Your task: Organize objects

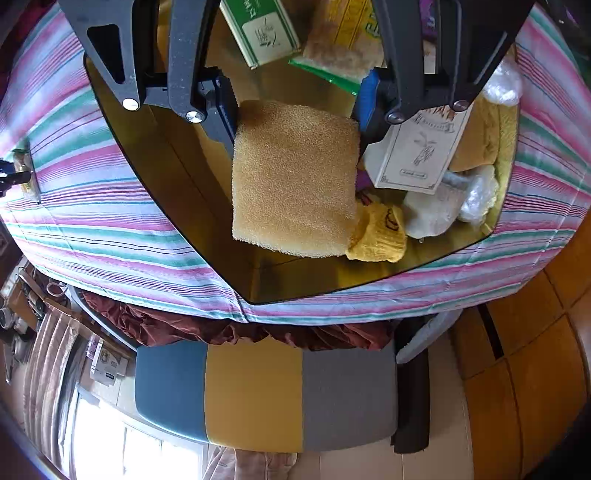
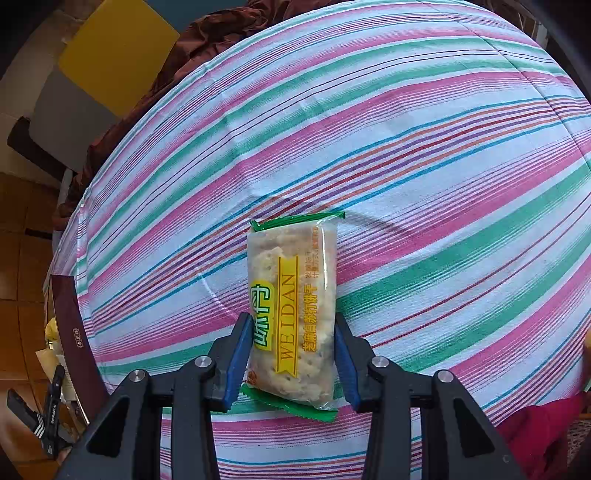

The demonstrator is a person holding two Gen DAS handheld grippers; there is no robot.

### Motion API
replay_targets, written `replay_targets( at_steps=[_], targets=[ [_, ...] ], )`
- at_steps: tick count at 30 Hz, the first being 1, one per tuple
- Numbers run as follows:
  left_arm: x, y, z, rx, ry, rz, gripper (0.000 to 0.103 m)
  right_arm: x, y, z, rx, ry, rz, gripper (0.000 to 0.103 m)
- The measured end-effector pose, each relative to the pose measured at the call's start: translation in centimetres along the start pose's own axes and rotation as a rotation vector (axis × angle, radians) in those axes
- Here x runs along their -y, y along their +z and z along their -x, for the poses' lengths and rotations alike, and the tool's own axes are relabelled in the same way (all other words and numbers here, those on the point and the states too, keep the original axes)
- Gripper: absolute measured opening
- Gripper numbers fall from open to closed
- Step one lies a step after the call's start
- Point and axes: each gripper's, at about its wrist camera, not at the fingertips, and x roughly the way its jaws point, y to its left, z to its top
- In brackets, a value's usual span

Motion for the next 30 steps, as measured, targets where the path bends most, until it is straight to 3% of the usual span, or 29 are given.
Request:
replay_targets(
  at_steps=[5, 9, 11, 13, 24, 30],
  targets=[
    [0.3, 1.0, -2.2, -0.077, 0.003, -0.014, 0.054, -1.9, 0.3, -0.5, 0.015, 0.002, 0.002, 0.042],
    [0.7, 0.8, -2.6, -0.083, 0.022, -0.035, 0.058, -3.4, 0.6, -1.0, 0.021, 0.004, 0.006, 0.042],
    [0.7, 0.8, -1.9, -0.063, 0.034, -0.032, 0.071, -4.2, 0.7, -1.3, 0.023, 0.005, 0.008, 0.042],
    [0.5, 0.7, -1.1, -0.035, 0.037, -0.025, 0.077, -5.1, 0.8, -1.5, 0.025, 0.004, 0.01, 0.042],
    [-0.3, -1.2, 4.0, 0.06, 0.08, -0.001, 0.078, -10.1, 1.3, -2.8, 0.036, -0.018, 0.027, 0.042],
    [-0.6, -2.9, 7.7, 0.124, 0.099, 0.01, 0.078, -14.9, 1.1, -3.7, 0.051, -0.07, 0.106, 0.039]
  ],
)
